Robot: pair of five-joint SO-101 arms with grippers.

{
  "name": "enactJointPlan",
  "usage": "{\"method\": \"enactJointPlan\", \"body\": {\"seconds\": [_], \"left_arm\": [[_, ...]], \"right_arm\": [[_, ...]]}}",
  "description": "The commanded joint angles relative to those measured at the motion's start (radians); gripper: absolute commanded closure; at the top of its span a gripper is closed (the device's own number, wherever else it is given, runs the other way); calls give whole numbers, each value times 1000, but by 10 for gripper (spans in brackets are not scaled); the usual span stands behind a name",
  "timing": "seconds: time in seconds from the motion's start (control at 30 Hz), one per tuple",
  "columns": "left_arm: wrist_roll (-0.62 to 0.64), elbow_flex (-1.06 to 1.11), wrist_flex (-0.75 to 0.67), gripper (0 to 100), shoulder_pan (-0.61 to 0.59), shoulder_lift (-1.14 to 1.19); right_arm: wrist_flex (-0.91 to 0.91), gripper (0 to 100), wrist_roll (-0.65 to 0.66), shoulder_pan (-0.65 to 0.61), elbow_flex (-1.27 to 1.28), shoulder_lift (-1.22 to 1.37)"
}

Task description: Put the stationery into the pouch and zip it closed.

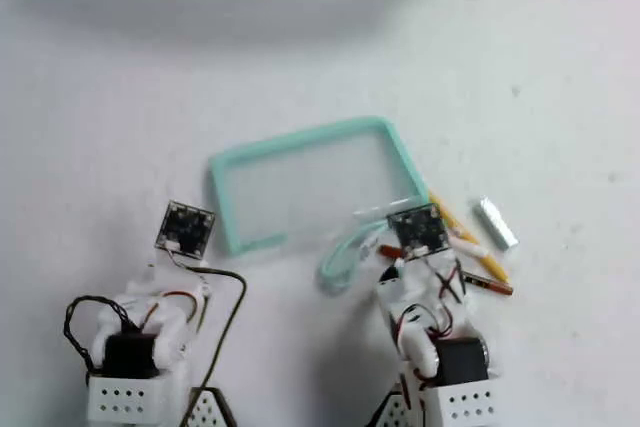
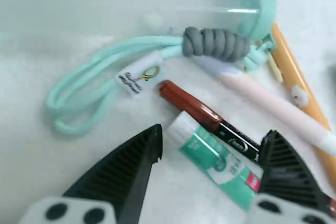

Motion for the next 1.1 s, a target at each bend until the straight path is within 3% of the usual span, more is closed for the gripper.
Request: {"method": "enactJointPlan", "body": {"seconds": [0.0,0.3,0.63,0.83,0.93,1.07], "left_arm": [[-9,-3,-92,973,4,-10],[-9,-106,-103,976,-165,-10],[-11,-71,-15,976,-170,-10],[-9,-21,-141,976,-176,-10],[-11,-25,-149,976,-193,-10],[-8,-25,-180,976,-263,-10]], "right_arm": [[-4,702,0,-45,9,-8],[73,704,0,-45,9,-8],[54,704,-2,-41,9,-10],[-424,704,-6,-47,9,-8],[-644,704,-5,-107,9,-8],[-661,704,-8,-199,9,-4]]}}
